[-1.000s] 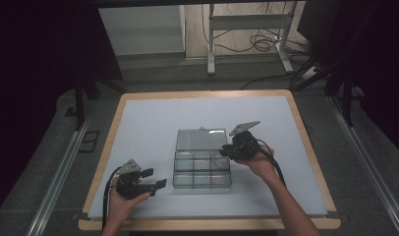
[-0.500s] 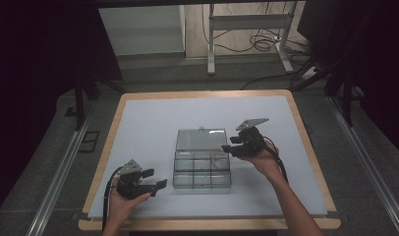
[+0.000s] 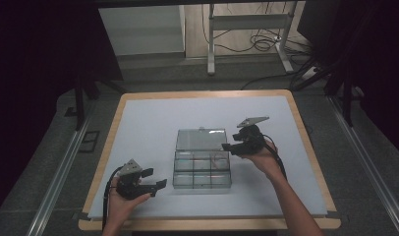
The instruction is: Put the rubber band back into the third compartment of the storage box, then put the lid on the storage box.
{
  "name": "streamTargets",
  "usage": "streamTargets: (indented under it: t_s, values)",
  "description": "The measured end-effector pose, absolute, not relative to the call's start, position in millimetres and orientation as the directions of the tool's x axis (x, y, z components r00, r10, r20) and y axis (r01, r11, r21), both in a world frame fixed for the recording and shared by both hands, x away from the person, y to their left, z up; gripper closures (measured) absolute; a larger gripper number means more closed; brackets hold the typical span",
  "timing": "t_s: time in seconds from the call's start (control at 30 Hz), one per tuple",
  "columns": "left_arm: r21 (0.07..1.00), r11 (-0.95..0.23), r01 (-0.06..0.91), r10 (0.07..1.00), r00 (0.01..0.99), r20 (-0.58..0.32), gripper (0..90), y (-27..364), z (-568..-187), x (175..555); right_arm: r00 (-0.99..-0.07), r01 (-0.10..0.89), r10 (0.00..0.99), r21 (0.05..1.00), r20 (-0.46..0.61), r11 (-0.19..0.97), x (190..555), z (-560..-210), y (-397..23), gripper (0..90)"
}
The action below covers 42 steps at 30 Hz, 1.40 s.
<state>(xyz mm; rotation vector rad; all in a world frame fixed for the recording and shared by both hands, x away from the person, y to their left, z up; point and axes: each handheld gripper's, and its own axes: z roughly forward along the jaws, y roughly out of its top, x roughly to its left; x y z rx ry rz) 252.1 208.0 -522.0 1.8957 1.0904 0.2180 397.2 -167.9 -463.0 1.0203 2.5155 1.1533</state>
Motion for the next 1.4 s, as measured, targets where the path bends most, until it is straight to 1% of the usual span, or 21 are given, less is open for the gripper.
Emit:
streamTargets:
  t_s: [0.23, 0.57, 0.63, 0.83, 1.1, 1.4]
  values:
    - [0.778, -0.192, 0.598, 0.756, 0.596, -0.272, 24.9, 209, -521, 251, -0.722, 0.550, 0.675, 0.720, 0.155, 0.423, 407, -467, -173, 34.1]
    - [0.775, -0.197, 0.600, 0.750, 0.602, -0.275, 24.6, 205, -522, 251, -0.708, 0.576, 0.685, 0.701, 0.170, 0.421, 418, -475, -175, 34.5]
    - [0.774, -0.199, 0.601, 0.749, 0.603, -0.275, 24.6, 205, -522, 252, -0.699, 0.590, 0.689, 0.700, 0.193, 0.403, 423, -476, -176, 34.5]
    - [0.770, -0.204, 0.605, 0.747, 0.605, -0.277, 24.5, 203, -524, 252, -0.688, 0.603, 0.696, 0.694, 0.203, 0.394, 431, -480, -178, 34.7]
    - [0.768, -0.211, 0.604, 0.742, 0.610, -0.276, 24.4, 202, -524, 252, -0.685, 0.611, 0.692, 0.696, 0.228, 0.376, 438, -483, -175, 34.8]
    - [0.769, -0.213, 0.603, 0.742, 0.612, -0.274, 24.2, 201, -525, 252, -0.667, 0.644, 0.691, 0.682, 0.278, 0.347, 448, -487, -168, 34.8]
